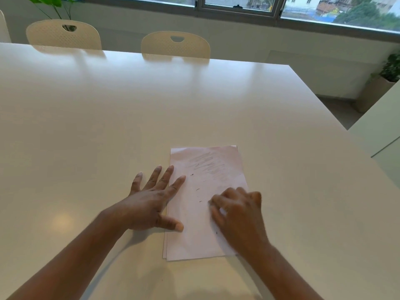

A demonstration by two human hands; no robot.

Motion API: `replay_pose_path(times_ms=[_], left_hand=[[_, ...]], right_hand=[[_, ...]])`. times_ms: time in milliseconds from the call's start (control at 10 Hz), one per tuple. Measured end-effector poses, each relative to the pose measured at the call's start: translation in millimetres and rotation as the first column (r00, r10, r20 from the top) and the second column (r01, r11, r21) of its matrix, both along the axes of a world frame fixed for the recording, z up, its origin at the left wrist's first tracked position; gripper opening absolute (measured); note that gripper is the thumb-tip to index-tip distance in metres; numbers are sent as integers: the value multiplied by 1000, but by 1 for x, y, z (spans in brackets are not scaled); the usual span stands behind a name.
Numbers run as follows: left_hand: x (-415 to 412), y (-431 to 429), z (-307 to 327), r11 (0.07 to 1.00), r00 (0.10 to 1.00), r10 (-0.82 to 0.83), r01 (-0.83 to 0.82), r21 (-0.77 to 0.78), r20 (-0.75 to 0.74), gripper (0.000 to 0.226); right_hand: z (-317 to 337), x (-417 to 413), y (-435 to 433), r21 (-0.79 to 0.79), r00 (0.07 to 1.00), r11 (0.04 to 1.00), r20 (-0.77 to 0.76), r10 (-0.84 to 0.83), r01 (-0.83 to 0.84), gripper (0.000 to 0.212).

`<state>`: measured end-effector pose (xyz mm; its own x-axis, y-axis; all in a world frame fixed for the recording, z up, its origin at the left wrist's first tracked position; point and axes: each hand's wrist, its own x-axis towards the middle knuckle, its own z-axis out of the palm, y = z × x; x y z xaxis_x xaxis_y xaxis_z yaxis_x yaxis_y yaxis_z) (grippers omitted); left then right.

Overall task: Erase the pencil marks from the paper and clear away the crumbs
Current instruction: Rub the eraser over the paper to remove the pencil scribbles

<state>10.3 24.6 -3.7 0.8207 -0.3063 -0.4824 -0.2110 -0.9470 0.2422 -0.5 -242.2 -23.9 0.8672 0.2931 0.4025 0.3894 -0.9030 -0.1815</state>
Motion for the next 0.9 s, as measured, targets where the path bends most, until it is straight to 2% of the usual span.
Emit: replay_pose_path(times_ms=[100, 200, 400, 600, 700, 900], left_hand=[[1, 0, 0, 1000, 1000, -3, 3, 5, -5, 129], [0, 0, 0, 1000, 1000, 1, -1, -2, -5, 129], [1, 0, -1, 1000, 1000, -5, 5, -2, 0, 129], [1, 1, 0, 1000, 1000, -10, 10, -4, -1, 129], [0, 0, -1, 1000, 1000, -3, 3, 1, 8, 130], [1, 0, -2, 1000, 1000, -4, 4, -4, 15, 129]], right_hand=[[-1, 8, -8, -29, 999, 999, 27, -37, 38, 12], [5, 32, -27, 9, 981, 981, 1, -192, 192, 20], [-1, 10, -7, 7, 999, 1000, -37, -16, 16, 17], [9, 46, -20, -28, 987, 987, -20, -158, 157, 20], [5, 24, -7, -25, 999, 999, -34, -33, 32, 18], [8, 49, -18, 28, 987, 990, -88, -135, 138, 18]])
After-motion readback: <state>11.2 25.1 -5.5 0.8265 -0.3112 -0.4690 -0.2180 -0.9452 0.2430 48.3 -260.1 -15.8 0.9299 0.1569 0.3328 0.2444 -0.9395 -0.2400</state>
